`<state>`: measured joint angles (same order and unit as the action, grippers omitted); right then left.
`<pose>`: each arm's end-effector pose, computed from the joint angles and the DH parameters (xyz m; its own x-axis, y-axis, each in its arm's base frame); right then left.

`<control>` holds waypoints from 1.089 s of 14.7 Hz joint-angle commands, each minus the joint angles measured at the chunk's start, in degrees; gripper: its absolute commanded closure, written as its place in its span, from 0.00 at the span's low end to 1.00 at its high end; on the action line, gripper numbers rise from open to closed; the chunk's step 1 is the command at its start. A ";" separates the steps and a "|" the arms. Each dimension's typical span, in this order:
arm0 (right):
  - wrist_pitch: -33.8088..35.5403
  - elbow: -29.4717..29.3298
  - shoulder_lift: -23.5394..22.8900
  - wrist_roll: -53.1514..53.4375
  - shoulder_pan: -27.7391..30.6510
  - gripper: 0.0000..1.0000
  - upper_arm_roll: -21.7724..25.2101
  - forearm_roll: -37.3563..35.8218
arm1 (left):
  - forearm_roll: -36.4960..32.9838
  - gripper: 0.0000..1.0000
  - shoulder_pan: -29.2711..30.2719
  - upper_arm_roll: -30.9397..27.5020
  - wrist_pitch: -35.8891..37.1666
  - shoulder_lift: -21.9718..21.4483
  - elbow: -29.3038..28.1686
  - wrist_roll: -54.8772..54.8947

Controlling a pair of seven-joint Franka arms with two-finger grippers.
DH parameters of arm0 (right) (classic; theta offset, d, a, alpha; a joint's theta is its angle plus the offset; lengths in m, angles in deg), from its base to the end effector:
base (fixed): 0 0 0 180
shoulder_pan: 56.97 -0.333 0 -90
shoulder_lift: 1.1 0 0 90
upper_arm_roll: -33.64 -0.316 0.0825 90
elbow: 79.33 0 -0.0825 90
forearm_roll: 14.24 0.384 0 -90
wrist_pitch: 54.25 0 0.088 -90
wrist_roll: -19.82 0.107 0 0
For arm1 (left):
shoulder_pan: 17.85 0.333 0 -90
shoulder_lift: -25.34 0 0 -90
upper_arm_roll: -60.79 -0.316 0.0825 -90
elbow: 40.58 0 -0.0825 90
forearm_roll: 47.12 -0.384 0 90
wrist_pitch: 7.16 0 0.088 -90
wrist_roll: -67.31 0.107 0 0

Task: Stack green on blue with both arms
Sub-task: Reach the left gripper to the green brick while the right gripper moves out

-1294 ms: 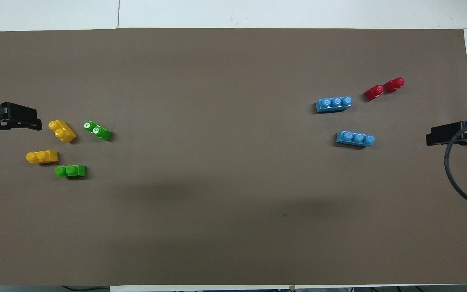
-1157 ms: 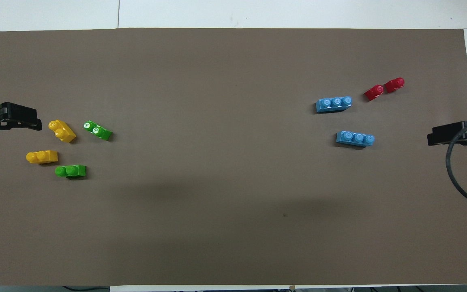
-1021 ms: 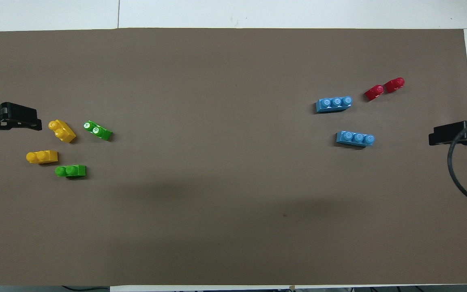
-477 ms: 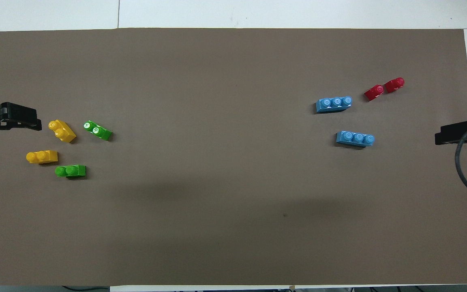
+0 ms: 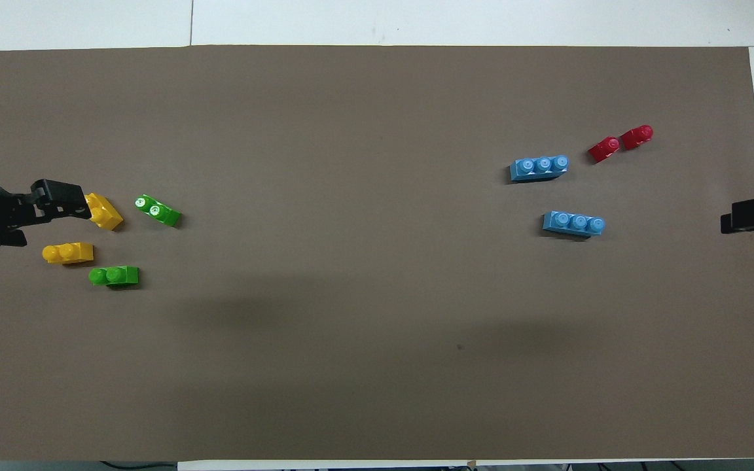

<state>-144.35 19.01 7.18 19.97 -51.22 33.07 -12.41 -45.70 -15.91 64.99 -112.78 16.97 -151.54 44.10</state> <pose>0.5066 -0.0421 0.6328 0.9957 -0.0930 0.0006 -0.0930 -0.9952 -0.0305 0.5214 -0.0245 0.5520 0.9304 0.3640 0.0429 0.3628 -0.9313 0.0331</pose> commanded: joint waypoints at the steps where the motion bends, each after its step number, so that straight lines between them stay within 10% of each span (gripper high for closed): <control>1: -1.38 1.51 1.13 -3.92 1.37 0.00 -0.22 -0.43 | 0.25 0.00 0.26 0.11 -7.12 -3.05 -8.03 -12.33; 16: -14.65 -0.16 -15.90 52.81 3.30 0.08 -0.31 14.23 | 0.25 0.00 -0.53 0.11 -35.44 15.83 -10.60 -37.25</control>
<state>-157.27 20.34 -5.75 66.29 -49.34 33.27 -2.38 -45.68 -16.09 65.38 -145.13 30.50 -162.57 7.80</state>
